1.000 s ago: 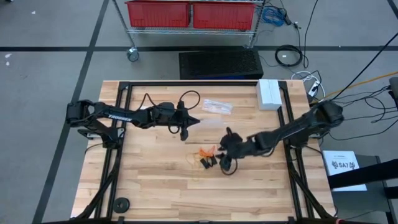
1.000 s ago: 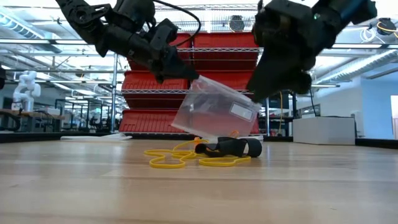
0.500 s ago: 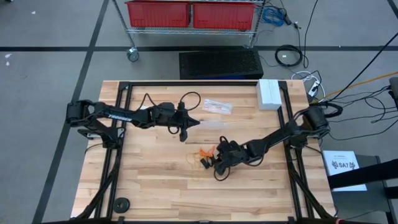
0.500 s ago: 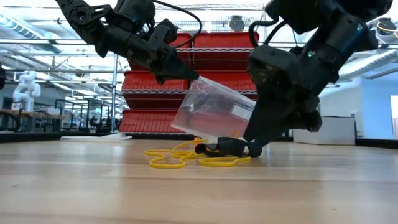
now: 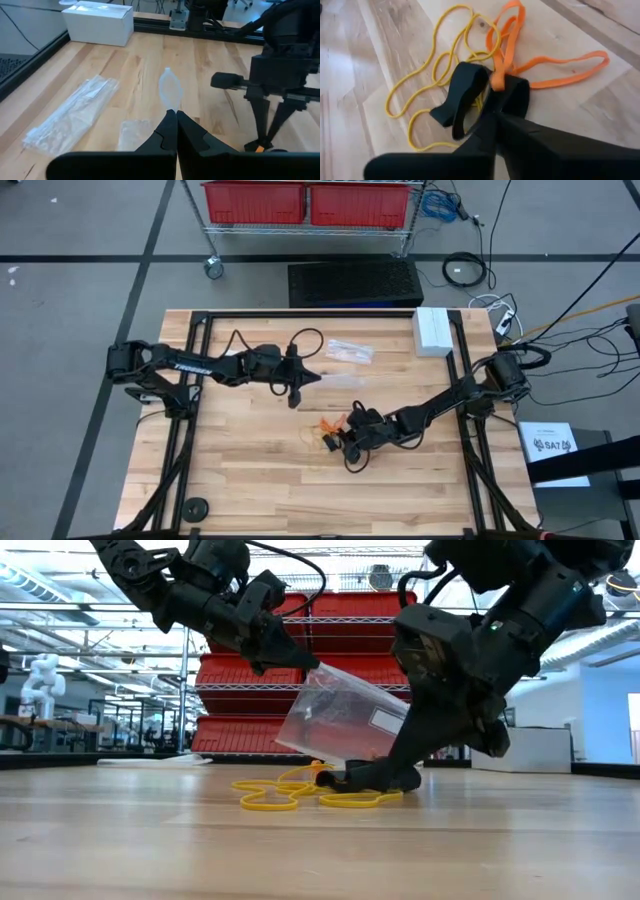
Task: Sort rubber bands
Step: Put the black rubber band into the open transparent zip bag
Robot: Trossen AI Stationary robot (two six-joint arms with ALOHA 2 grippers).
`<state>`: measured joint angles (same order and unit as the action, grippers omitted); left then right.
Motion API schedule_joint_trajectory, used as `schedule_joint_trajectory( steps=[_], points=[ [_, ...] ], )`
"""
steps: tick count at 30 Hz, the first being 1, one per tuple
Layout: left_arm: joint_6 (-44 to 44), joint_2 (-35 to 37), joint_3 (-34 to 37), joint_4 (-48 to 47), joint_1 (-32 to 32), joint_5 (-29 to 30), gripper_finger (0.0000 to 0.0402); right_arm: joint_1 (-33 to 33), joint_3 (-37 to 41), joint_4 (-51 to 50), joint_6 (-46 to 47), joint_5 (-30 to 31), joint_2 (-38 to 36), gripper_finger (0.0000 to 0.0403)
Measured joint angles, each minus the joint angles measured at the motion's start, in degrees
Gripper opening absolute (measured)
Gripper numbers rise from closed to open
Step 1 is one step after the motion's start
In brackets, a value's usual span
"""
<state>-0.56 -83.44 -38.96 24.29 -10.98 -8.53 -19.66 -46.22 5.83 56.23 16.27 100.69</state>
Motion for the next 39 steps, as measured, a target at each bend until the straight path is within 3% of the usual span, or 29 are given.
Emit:
schedule_joint_trajectory(
  steps=[7, 13, 24, 39],
  points=[
    [0.98, 0.0, 0.0, -0.34, -0.29, -0.71, 0.0, -0.73, 0.0, -1.76, -5.26, 2.85, -7.14, 0.0002],
    [0.94, 0.01, 0.0, -0.34, -0.25, -3.55, 0.0, 0.45, -3.02, -9.87, -16.57, 12.82, -14.53, 0.0001],
    [-0.41, 0.04, 0.0, 1.83, -0.29, -6.28, 0.0, 6.36, -14.3, -22.77, -41.09, 22.45, -14.22, 0.0],
    [-0.63, 0.04, -0.02, 4.69, -1.9, -9.27, 0.0, 8.79, -13.99, -25.09, -41.55, 21.02, -11.02, 0.0]
  ],
)
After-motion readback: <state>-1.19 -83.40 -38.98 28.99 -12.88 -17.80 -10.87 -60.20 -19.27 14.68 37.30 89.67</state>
